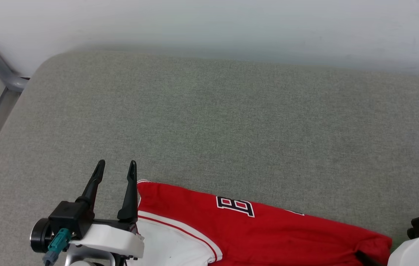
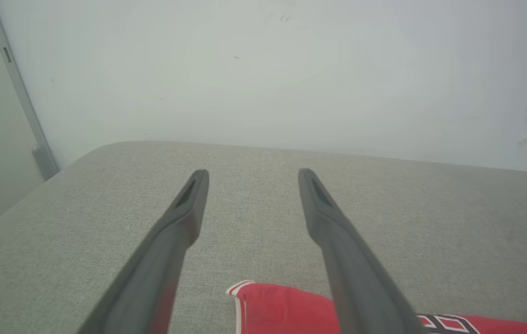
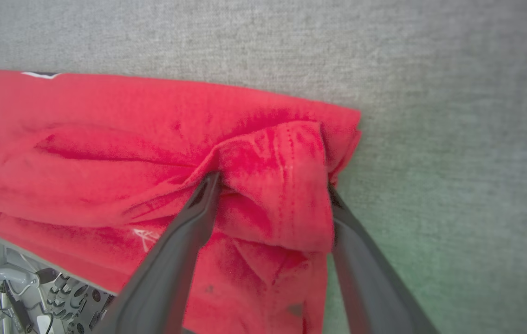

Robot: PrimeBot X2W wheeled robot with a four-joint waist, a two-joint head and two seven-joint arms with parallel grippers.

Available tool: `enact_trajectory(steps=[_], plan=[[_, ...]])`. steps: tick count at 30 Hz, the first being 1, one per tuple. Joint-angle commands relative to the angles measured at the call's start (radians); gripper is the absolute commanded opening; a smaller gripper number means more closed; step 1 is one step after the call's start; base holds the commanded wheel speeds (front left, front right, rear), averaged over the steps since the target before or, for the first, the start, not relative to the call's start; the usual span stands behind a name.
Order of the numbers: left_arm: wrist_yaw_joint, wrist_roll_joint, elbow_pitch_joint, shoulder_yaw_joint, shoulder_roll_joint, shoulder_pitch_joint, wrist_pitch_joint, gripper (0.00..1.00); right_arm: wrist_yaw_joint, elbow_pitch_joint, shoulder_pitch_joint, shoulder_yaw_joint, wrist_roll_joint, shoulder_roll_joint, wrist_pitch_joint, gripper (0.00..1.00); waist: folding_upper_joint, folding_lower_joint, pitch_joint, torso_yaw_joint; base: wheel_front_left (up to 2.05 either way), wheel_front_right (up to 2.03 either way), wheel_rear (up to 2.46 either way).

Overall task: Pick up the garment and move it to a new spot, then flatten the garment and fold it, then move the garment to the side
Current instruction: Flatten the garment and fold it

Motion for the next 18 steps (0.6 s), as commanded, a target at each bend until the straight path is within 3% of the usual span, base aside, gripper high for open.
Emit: enact_trajectory(steps=[1,2,3,18], plan=[[-0.002,0.003,-0.001,0.003,-0.007,-0.006,-0.006,1.0,0.0,0.054,0.029,0.044,0.015,0.035,0.042,0.47,0.0,0.0,0.008,0.005,0.0,0.0,0.0],[-0.003,0.005,0.0,0.005,-0.01,-0.006,-0.006,1.0,0.0,0.062,0.034,0.054,0.023,0.041,0.054,0.27,0.0,0.0,0.01,0.005,0.0,0.0,0.0],[-0.005,0.007,0.003,0.007,-0.012,-0.005,-0.006,1.0,0.0,0.067,0.036,0.061,0.032,0.047,0.065,0.0,0.0,0.0,0.012,0.004,0.0,0.0,0.0],[-0.001,0.032,0.036,0.013,0.007,0.052,0.0,1.0,-0.001,-0.054,-0.044,-0.013,0.017,-0.049,0.019,0.0,0.0,0.0,-0.085,-0.049,0.0,0.0,0.0]])
